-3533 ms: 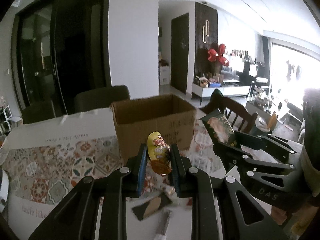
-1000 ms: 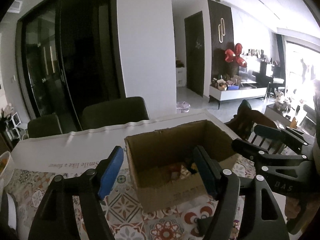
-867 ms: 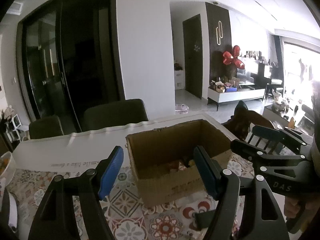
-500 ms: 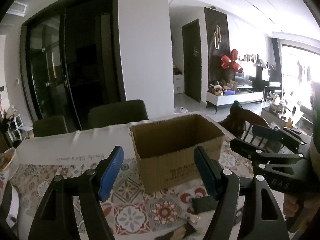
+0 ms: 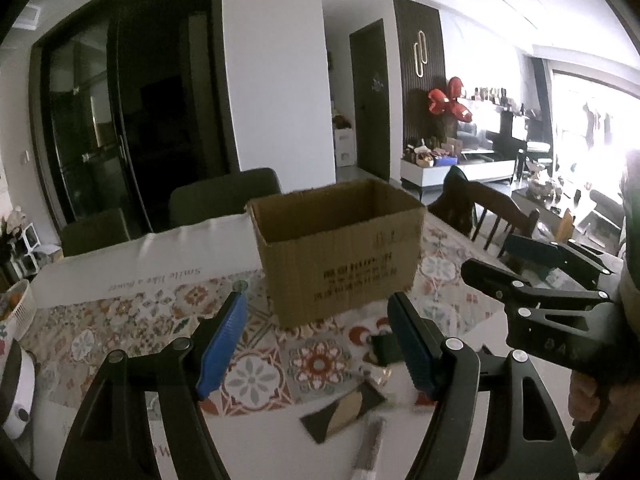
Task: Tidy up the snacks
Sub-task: 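Move both tools back toward the remaining snacks and lower the left tool over the white stick packet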
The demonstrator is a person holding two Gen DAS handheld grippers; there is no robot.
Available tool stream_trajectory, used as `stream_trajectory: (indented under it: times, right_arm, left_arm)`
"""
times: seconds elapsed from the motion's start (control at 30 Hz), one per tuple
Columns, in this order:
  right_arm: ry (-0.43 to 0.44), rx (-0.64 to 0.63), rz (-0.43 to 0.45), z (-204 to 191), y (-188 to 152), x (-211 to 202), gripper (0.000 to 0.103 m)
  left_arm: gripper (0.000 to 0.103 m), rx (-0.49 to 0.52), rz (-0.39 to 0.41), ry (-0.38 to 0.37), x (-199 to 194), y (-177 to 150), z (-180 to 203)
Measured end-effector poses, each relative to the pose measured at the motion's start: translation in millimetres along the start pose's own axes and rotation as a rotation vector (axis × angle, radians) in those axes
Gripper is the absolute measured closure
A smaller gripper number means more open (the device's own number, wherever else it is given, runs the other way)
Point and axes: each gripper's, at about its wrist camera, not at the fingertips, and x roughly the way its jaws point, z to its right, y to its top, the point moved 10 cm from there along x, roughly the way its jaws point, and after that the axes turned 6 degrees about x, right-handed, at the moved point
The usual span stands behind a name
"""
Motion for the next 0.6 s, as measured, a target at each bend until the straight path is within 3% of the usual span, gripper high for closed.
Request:
stream_trajectory:
  times: [0.37, 0.6]
  right_arm:
    - [-0.059, 0.033, -0.011, 2, -42, -16, 0.035]
    - [-0.082, -0.006, -0.047, -9, -69, -15, 0.035]
  left_arm:
    - [0.031, 0.025, -0.028, -0.08, -6, -44, 20]
    - [0.032, 0.107, -0.063, -0.031, -1, -76, 26]
